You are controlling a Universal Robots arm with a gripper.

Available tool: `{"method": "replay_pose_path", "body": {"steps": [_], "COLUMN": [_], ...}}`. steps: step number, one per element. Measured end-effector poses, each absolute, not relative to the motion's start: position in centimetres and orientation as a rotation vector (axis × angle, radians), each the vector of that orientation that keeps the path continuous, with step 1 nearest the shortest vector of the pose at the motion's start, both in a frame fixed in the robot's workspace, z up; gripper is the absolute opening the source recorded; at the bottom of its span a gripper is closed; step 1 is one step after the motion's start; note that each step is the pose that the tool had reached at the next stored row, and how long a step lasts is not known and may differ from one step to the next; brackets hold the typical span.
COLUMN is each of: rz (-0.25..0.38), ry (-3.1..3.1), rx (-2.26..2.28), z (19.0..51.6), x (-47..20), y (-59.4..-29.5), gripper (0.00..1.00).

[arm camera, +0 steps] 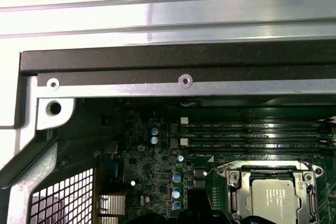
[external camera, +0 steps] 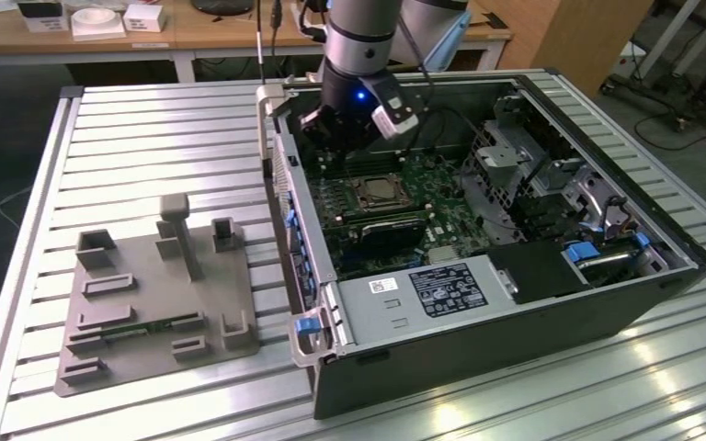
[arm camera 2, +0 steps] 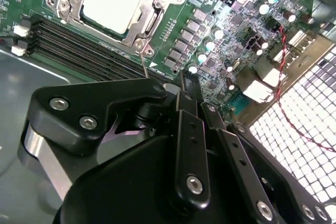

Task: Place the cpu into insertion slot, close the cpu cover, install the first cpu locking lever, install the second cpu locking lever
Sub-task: 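Install the first cpu locking lever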

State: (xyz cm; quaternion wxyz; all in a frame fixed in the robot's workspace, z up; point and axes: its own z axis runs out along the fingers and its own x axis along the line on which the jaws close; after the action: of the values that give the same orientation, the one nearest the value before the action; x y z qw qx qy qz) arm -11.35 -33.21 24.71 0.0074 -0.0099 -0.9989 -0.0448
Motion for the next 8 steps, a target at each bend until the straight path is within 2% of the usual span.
{"method": "replay_pose_path", "body": {"steps": [8], "rz": [-0.14], "ry": [-3.124], "rx": [-0.031], "z": [24.47], "x": [-11.23], "y": [-32.63], "gripper": [0.11]}}
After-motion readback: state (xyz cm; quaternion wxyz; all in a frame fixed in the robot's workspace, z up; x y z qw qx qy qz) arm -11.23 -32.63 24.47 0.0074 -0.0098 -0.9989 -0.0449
